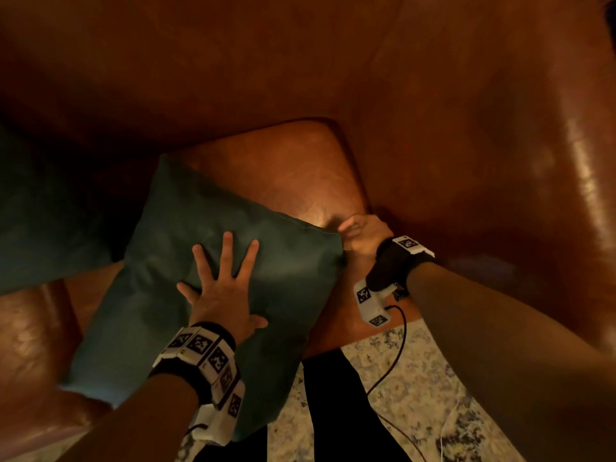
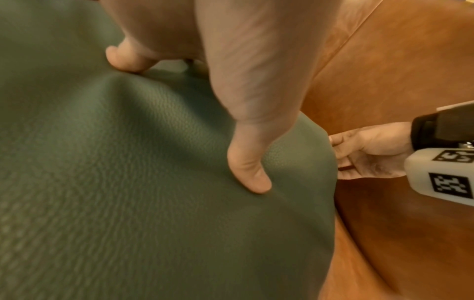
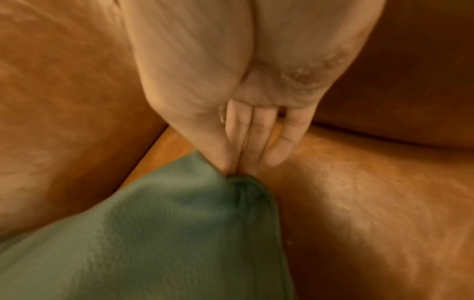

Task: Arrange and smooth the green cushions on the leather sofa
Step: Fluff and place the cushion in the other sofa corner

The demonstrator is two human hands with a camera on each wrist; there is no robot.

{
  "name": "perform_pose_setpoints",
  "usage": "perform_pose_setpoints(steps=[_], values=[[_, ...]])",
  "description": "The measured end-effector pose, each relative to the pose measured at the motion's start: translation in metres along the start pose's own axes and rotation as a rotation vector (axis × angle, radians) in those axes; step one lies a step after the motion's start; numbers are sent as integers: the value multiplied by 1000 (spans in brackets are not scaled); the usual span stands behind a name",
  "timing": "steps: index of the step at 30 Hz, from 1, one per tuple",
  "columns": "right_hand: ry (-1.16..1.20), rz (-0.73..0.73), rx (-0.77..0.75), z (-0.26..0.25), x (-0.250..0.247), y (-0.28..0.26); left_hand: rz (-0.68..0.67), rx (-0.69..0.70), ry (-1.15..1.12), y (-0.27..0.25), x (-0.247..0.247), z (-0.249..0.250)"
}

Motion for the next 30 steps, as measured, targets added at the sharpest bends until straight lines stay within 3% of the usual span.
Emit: perform_pose_setpoints(steps=[4,8,11,13,14,17,20,25,30], values=[[37,-67,-11,-6,6,-9,-11,-2,-5,0,0,-1],[49,76,-81,-8,19,-17,-10,-2,-6,1,0,-1],[145,434,-20,18,34,-22,-14,6,-25,3,-2,-3],[411,758,114,36,48,-28,-24,22,-18,2,-2,-1],[586,826,213,41,56,-29,-29,30,-4,2,-1,0],[977,741,453,51,71,-26,-33,33,16,-1,1,3],[1053,661,411,54,58,-23,-20,37,-9,1,2,1],[857,325,245,47,28,-17,-8,43,-33,1,3,1],[451,352,168,55,31,0,5,57,-48,0,2,0]])
Point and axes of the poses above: each hand's wrist, its own y-axis towards the middle knuckle, its own x-axis out of the palm, z = x × y, the point moved 1 cm from there along y, towards the middle knuckle, and after that the axes turned 12 degrees about -x, right-handed, at the moved point
